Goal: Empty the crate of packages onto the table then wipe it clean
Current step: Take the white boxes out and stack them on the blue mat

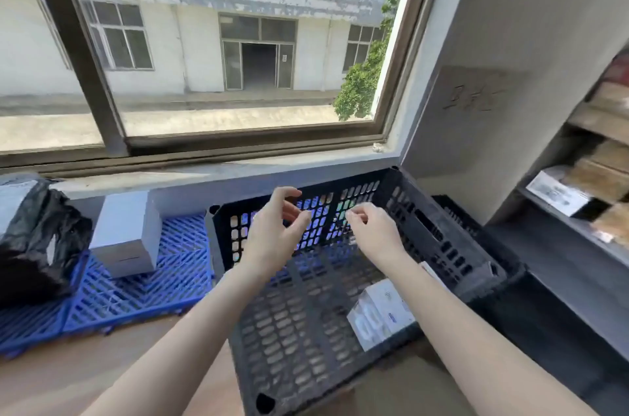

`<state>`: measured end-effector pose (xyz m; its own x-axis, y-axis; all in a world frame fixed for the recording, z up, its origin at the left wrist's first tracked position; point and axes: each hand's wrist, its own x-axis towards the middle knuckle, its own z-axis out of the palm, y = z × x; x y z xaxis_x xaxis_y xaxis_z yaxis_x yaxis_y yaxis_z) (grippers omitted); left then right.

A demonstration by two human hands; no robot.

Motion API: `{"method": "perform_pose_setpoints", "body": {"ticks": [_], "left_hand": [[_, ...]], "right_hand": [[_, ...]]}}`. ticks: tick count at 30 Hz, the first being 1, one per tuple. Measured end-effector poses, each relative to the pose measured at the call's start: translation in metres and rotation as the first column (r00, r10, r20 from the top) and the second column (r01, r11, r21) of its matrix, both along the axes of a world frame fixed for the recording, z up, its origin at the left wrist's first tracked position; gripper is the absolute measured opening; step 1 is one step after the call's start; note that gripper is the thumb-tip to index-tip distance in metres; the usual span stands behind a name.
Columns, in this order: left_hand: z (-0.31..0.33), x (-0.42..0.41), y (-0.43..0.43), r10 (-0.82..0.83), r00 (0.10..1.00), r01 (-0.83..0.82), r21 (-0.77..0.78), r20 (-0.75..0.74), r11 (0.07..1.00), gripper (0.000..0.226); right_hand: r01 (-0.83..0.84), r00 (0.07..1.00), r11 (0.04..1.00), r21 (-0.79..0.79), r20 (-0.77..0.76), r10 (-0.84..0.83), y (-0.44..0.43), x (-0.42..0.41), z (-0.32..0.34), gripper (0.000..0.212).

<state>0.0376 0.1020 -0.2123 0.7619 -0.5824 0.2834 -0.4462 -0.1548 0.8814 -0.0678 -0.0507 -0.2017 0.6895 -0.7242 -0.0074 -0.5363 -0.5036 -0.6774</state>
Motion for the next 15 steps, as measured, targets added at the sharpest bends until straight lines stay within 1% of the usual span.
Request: {"method": "perform_pose_setpoints", "body": {"ticks": [3,5,7,10,15], "left_hand": [[-0.028,-0.020,-0.036,-0.155,0.982,0.175,0.205,-0.111,0.963,0.051],[-0.053,-0.027,-0.059,-0.222,0.965,0.258,0.350,-0.138,0.901,0.064],[-0.077,-0.033,-0.080,-0.281,0.947,0.321,0.463,-0.154,0.826,0.070],[-0.105,-0.042,-0.109,-0.365,0.908,0.417,0.545,-0.207,0.727,0.071],[-0.140,-0.043,-0.149,-0.454,0.833,0.547,0.596,-0.316,0.589,0.084]], "right_hand": [[0.029,0.975,1.000,0.009,-0.222,-0.027,-0.036,-0.027,-0.020,0.037],[0.023,0.932,0.998,0.051,-0.362,-0.003,-0.057,-0.039,-0.034,0.045],[-0.010,0.886,0.997,0.073,-0.461,0.043,-0.076,-0.048,-0.047,0.053],[-0.113,0.813,0.990,0.082,-0.565,0.140,-0.104,-0.053,-0.064,0.066],[-0.272,0.690,0.946,0.177,-0.649,0.320,-0.140,-0.046,-0.086,0.080]]}}
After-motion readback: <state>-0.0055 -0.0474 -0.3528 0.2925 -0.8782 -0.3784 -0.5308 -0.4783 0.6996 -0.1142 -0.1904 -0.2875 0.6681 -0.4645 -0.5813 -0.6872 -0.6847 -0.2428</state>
